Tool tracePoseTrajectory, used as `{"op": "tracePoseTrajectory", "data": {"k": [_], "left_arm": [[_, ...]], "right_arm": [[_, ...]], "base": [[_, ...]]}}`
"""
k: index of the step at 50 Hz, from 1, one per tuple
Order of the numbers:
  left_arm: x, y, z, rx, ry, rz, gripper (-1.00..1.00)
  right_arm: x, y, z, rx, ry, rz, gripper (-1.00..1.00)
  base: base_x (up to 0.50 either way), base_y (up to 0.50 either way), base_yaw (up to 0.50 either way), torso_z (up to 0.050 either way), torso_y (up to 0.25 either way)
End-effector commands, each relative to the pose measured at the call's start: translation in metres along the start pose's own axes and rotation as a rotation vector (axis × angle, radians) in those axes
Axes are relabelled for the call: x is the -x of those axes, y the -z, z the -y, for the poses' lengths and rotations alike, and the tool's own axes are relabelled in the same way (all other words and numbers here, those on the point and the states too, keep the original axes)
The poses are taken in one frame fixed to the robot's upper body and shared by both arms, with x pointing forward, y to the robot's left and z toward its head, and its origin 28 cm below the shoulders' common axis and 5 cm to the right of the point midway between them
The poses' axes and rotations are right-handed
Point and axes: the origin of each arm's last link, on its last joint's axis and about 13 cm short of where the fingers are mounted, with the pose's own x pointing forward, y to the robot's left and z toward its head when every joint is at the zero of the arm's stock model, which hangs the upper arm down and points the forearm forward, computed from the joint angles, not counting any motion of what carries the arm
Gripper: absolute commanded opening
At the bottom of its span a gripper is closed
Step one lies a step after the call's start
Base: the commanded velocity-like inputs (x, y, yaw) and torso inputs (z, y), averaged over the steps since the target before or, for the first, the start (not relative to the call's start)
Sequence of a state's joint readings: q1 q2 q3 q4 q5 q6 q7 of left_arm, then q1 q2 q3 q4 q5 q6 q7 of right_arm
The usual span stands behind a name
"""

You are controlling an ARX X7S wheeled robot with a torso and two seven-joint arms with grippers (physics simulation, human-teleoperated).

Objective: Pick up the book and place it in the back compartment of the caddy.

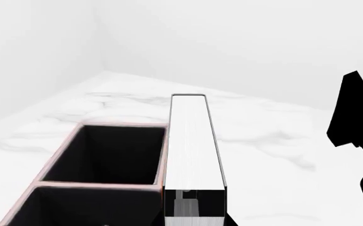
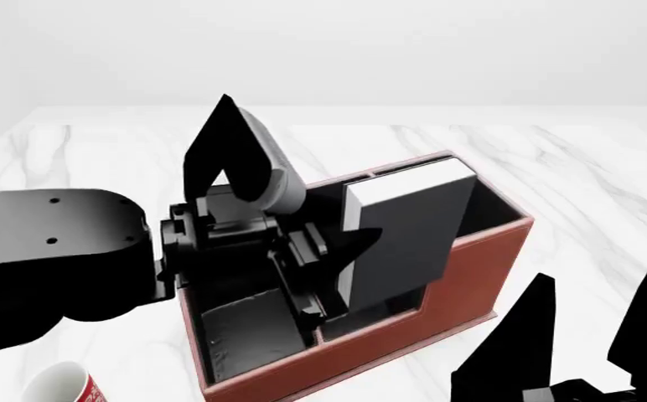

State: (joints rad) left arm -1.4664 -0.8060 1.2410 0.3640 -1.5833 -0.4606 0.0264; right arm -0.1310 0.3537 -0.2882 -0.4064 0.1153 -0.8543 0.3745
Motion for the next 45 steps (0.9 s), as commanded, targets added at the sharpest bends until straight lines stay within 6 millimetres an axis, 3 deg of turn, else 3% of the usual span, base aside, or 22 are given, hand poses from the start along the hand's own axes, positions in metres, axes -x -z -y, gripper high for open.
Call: {"op": "tracePoseTrajectory", "data": {"k": [1,18,45], "left_arm": [[-0.006,-0.014,-0.006,-0.038,0.012,0.074,-1.0],[-0.016,-0.003,-0.016,-0.05,0.016,0.056,-1.0],[-0.017,0.004,-0.024,-0.066,-0.017,0.058,-1.0]], "right_arm": [[-0.001,0.0,0.0,0.021,-0.017,0.017,1.0],[-0.001,0.001,0.001,0.024,-0.017,0.016,1.0],[0.0,0.002,0.001,0.021,-0.018,0.011,1.0]], "base": [[0.0,0.0,0.0,0.0,0.0],[0.0,0.0,0.0,0.001,0.001],[0.0,0.0,0.0,0.0,0.001]]}}
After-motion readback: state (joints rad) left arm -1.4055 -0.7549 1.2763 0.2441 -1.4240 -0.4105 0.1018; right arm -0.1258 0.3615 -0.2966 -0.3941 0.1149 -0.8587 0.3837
